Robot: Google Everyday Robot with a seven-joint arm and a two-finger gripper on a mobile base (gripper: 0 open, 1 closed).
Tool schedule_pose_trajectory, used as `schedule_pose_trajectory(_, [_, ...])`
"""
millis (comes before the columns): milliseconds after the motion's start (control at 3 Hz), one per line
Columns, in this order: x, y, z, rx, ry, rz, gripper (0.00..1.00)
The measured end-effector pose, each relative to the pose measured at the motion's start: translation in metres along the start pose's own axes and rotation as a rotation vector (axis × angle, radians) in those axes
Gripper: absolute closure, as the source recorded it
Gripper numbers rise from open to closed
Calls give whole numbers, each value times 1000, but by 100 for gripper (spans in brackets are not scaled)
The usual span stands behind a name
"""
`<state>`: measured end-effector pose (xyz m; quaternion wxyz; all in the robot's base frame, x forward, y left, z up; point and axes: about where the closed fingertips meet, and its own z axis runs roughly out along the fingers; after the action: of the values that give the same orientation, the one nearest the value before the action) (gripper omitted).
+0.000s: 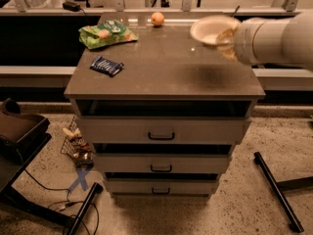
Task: Move paper bowl near orange
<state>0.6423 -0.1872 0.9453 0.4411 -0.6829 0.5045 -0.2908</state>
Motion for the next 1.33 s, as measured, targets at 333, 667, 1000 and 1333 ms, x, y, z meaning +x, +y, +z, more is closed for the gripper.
schedule_pose_trajectory(333, [12,-41,26,15,-5,-131,100])
schedule_pose_trajectory(667, [28,-73,57,51,-21,-173,100])
schedule_pose_trajectory(1000, [32,-87,55,78,-17,-172,100])
schedule_pose_trajectory(1333, [32,-90,64,81,-13,-170,100])
